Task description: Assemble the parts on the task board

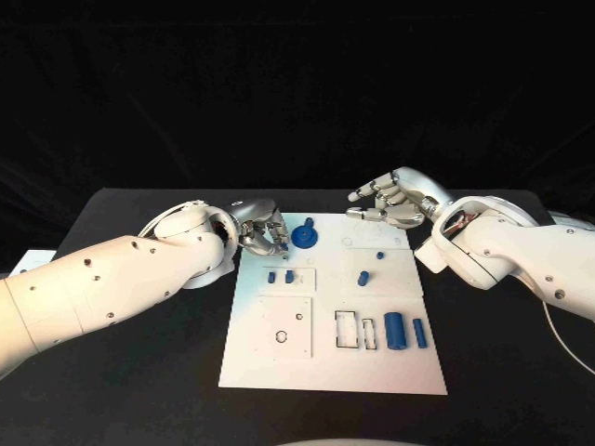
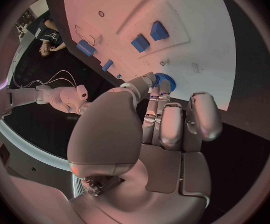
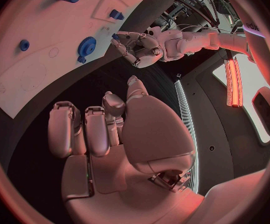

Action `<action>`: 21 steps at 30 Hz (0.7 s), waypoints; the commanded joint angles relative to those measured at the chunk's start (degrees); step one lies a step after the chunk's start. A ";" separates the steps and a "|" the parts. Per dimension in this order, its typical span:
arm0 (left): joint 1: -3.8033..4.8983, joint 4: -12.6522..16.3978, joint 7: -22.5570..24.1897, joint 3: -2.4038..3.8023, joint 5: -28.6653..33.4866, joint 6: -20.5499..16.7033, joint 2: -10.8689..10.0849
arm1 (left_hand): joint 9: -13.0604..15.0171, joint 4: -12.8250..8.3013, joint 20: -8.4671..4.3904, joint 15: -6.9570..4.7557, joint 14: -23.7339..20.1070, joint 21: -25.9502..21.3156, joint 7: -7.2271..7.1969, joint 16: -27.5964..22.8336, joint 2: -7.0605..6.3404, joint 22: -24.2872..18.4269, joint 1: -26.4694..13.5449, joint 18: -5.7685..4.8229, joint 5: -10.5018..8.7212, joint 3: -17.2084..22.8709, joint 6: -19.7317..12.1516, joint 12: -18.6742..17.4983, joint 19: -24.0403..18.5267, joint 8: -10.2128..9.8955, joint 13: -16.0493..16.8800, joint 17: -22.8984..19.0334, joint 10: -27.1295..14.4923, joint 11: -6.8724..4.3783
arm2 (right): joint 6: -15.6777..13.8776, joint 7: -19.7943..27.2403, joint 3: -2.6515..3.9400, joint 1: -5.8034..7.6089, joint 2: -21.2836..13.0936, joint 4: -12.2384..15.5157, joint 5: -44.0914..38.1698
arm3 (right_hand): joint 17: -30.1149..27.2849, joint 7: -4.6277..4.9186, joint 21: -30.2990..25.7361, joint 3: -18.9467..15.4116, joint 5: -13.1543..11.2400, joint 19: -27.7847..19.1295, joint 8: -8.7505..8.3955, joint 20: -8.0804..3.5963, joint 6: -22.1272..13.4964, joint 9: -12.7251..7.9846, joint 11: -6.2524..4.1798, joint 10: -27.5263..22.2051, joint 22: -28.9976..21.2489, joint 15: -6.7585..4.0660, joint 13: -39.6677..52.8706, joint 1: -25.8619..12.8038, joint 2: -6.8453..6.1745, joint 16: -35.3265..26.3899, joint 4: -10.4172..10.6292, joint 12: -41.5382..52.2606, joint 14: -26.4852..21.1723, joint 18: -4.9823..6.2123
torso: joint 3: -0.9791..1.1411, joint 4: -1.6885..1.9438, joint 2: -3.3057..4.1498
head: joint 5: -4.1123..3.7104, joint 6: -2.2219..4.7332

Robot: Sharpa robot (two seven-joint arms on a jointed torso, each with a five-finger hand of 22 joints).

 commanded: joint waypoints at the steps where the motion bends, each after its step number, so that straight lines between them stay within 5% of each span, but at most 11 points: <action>1: -0.20 -0.41 -1.26 0.02 0.72 0.82 0.24 | -0.01 -0.08 0.21 0.14 1.31 0.15 0.10 0.10 0.11 0.07 -0.51 -0.68 -0.26 -0.31 0.19 -0.17 0.25 -0.24 0.05 -0.06 0.25 -0.04 | 0.39 0.43 0.00 -0.05 0.07 0.03 -0.26 | 0.03 0.07 -0.19 -0.21 0.26 -0.27 0.16 0.08 0.46 0.06 -0.04 -0.25 -0.03 -0.33 0.03 -0.16 0.64 -0.18 -0.16 0.02 2.39 0.43 | 0.03 -0.05 0.01 | 0.08 -0.07; 21: -0.52 -1.63 -2.66 -0.31 -2.89 3.66 1.80 | -0.05 -0.10 0.20 0.12 1.27 0.01 0.09 0.03 0.05 -0.01 -0.61 -0.65 -0.27 -0.43 0.19 -0.31 0.22 -0.35 0.07 -0.28 0.30 -0.05 | 0.49 0.41 0.00 -0.05 -0.01 0.28 -0.34 | 0.01 0.06 -0.21 -0.28 0.31 -0.26 0.18 0.07 0.50 0.08 -0.04 -0.23 -0.04 -0.34 0.02 -0.21 0.71 -0.21 -0.13 0.05 2.40 0.42 | 0.02 -0.09 0.02 | 0.18 -0.41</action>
